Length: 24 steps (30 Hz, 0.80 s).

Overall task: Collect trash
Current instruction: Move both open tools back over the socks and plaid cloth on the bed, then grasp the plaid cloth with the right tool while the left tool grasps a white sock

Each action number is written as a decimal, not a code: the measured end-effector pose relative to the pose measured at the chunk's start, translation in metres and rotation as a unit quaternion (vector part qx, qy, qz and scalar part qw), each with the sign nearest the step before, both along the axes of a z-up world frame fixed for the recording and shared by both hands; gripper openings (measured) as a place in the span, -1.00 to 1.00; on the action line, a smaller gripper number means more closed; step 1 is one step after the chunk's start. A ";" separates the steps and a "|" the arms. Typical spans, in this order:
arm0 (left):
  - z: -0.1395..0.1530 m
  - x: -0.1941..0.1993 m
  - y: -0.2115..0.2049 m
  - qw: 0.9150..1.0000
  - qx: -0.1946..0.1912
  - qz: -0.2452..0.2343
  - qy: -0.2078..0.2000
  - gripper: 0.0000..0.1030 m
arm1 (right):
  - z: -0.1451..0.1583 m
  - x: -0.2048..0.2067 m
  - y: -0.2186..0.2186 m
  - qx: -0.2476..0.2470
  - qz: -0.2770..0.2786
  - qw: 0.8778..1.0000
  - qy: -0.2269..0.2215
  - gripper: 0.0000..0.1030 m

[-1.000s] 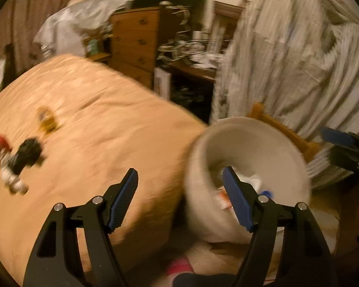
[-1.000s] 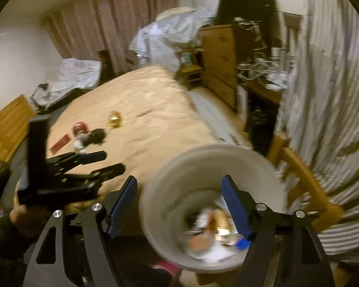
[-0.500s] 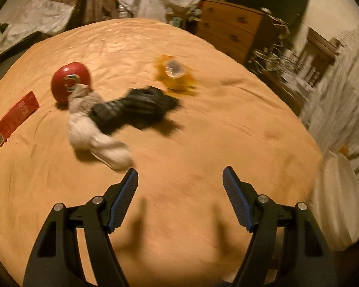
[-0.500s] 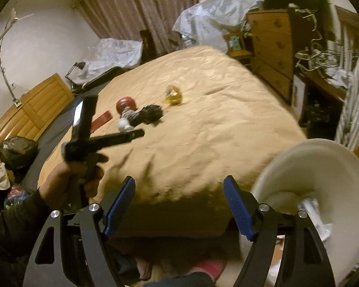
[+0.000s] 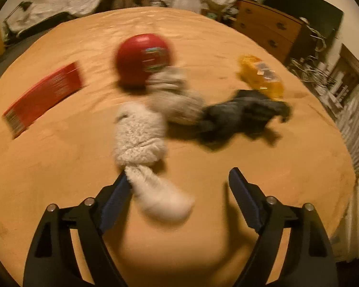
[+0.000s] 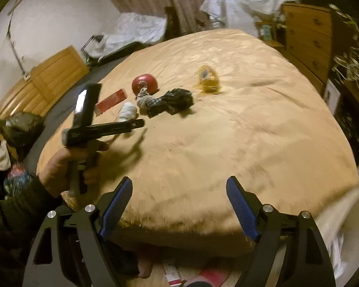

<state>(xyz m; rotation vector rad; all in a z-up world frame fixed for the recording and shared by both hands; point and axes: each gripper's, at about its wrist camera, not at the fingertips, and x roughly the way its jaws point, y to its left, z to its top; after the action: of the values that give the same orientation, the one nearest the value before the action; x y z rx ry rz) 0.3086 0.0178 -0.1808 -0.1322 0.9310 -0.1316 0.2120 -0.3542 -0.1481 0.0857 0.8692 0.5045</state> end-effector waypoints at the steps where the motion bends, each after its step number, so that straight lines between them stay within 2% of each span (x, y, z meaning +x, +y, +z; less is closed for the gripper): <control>1: -0.001 -0.001 0.011 1.000 -0.001 0.010 0.003 0.55 | -0.001 0.009 0.008 -0.005 0.009 1.000 0.000 0.58; 4: -0.005 -0.008 0.053 0.999 -0.013 0.050 0.009 0.55 | -0.007 0.035 0.026 -0.015 0.035 0.999 0.005 0.58; 6: -0.003 -0.014 0.064 0.999 -0.010 0.052 0.006 0.55 | -0.012 0.055 0.037 -0.017 0.050 0.998 0.015 0.58; 10: 0.003 -0.017 0.071 1.000 -0.002 0.025 0.000 0.55 | -0.027 0.094 0.050 0.042 0.052 0.996 0.060 0.58; 13: 0.007 -0.013 0.072 1.000 -0.002 0.005 -0.011 0.55 | -0.040 0.123 0.057 0.112 0.035 0.988 0.097 0.58; 17: 0.010 -0.006 0.054 0.999 -0.002 -0.039 -0.021 0.55 | -0.053 0.153 0.082 0.164 0.020 0.978 0.125 0.51; 19: 0.006 0.000 0.049 0.999 0.008 -0.048 -0.016 0.55 | -0.056 0.168 0.096 0.178 0.010 0.975 0.135 0.50; 24: 0.003 0.013 0.046 0.999 0.010 -0.046 -0.014 0.55 | -0.062 0.208 0.122 0.172 -0.055 0.973 0.147 0.50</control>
<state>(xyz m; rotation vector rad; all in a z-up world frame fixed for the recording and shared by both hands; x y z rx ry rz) 0.3220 0.0636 -0.1782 -0.0692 0.9107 -0.2085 0.4199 -0.2319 -0.2106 0.5342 1.0513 0.5423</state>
